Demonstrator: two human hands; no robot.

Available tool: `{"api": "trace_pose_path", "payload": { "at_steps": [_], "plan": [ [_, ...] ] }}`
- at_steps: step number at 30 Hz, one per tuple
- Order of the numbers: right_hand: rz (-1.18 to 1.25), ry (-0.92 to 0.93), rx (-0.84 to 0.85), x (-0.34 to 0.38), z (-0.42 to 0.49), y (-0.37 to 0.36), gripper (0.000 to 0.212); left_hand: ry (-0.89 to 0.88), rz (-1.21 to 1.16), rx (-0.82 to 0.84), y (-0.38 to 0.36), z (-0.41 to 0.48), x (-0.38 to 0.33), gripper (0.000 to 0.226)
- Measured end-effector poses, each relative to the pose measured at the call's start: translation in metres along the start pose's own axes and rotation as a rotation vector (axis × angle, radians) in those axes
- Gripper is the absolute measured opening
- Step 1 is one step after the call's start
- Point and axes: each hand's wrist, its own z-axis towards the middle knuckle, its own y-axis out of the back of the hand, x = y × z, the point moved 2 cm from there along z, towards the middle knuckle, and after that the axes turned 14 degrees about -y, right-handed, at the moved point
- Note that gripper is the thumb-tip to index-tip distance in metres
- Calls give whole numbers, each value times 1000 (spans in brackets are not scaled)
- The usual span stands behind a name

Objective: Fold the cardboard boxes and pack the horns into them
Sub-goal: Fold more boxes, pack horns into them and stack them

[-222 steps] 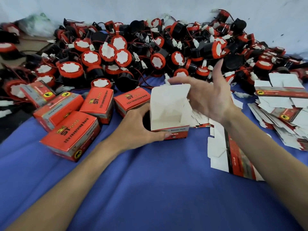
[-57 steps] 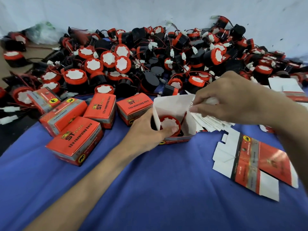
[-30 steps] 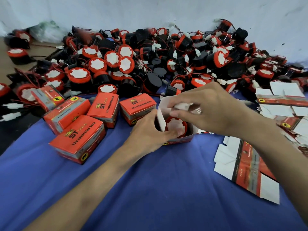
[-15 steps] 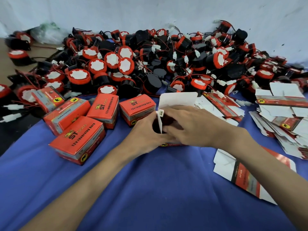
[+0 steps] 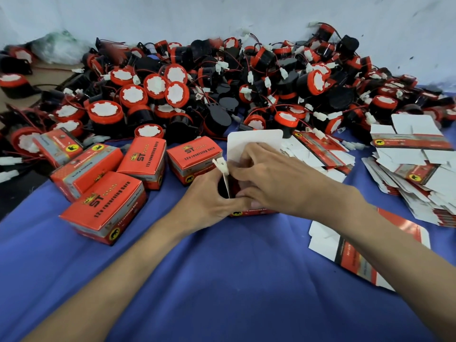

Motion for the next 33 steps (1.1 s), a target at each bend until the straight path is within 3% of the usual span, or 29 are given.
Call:
{"api": "trace_pose_path", "payload": {
  "at_steps": [8,12,15,17,22,26,33],
  "plan": [
    [195,53,-28,-1,-4,3,23,-19,45,0,-1,0,1,25],
    [152,67,-42,-3,-6,3,36,-51,43,9,0,-1,-3,27],
    [339,5,-39,-1,-7,6,54,-54,33,-12,0,-1,-7,34],
    [442,-37,-72,1,-5,4,49,-48,43,-7,0,-1,-9,37],
    [373,-17,-171,10,-4,3,36,-23,77,-15,-1,-1,-3,40],
    [429,-2,-132,2,-3,0,21,-10,55,-7,-1,-1,-3,48],
    [315,49,50,-11,0,6,20,1,44,-25,-2,-1,-6,59]
  ]
}}
